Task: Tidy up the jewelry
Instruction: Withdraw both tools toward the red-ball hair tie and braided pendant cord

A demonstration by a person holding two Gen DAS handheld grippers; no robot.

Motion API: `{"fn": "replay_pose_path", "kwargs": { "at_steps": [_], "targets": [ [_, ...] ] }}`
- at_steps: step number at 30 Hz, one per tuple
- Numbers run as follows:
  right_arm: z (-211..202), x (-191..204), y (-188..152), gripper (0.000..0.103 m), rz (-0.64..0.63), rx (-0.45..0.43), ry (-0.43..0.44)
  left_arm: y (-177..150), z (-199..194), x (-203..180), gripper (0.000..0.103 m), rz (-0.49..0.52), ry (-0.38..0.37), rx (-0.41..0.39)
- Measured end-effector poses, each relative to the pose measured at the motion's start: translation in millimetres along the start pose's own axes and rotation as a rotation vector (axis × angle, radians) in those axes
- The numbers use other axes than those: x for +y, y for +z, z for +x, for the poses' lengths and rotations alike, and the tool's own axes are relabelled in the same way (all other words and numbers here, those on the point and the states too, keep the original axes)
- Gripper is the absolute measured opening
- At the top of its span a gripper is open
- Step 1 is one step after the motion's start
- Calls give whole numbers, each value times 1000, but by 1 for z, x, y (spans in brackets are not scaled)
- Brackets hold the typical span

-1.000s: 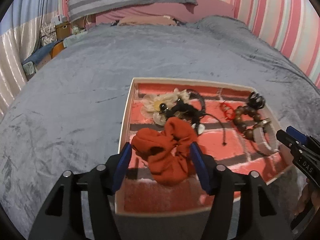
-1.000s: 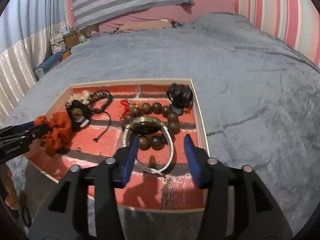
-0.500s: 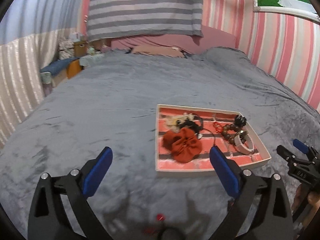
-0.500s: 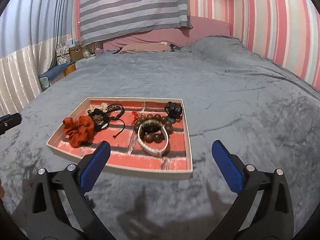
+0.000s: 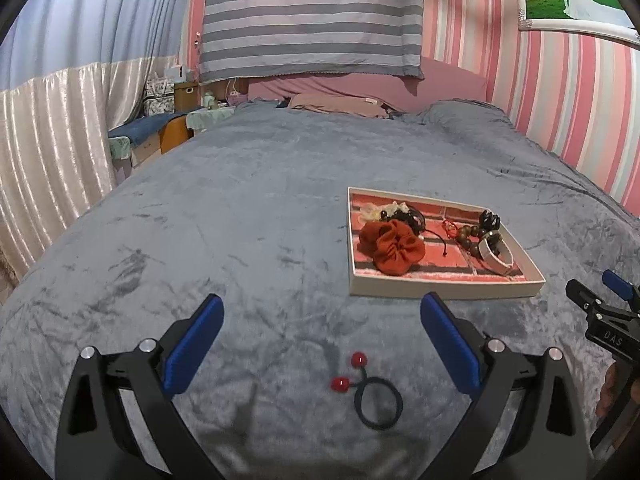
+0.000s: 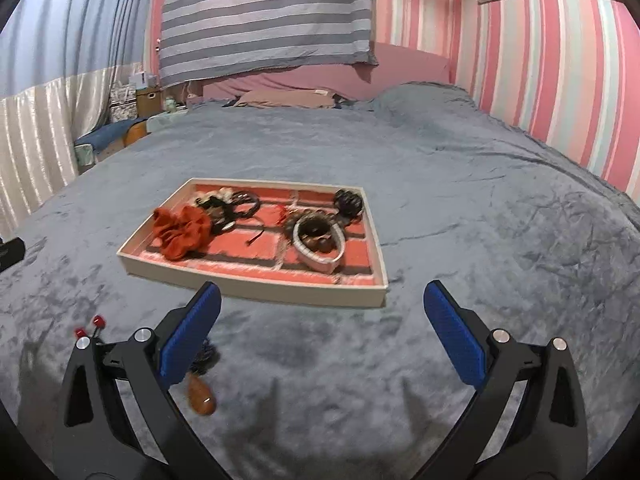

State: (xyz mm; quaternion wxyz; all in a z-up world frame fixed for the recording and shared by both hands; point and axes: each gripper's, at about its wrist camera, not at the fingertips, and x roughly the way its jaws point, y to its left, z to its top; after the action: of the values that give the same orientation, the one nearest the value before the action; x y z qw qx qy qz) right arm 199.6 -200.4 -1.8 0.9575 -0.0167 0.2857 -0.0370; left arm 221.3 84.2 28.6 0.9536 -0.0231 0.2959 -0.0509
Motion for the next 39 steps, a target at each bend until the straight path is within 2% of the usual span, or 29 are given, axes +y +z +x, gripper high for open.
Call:
{"fn": "replay_pose_path", "kwargs": {
  "at_steps": [10, 20, 28, 37, 39],
  "targets": [
    [8, 25, -29, 99, -13, 68, 46, -28, 4, -4, 96, 1, 2, 34],
    [26, 36, -45, 99, 8, 114, 86, -50, 35, -2, 96, 4, -11, 116],
    [41, 50, -50, 98, -31, 135, 79, -59, 59, 0, 96, 2, -21, 179],
    [59, 57, -51, 85, -52, 178, 89, -62, 81, 2, 95, 0, -35, 233],
    [64, 59, -51, 81, -57, 188, 93, -61, 86, 3, 86, -3, -36, 237]
  ]
}}
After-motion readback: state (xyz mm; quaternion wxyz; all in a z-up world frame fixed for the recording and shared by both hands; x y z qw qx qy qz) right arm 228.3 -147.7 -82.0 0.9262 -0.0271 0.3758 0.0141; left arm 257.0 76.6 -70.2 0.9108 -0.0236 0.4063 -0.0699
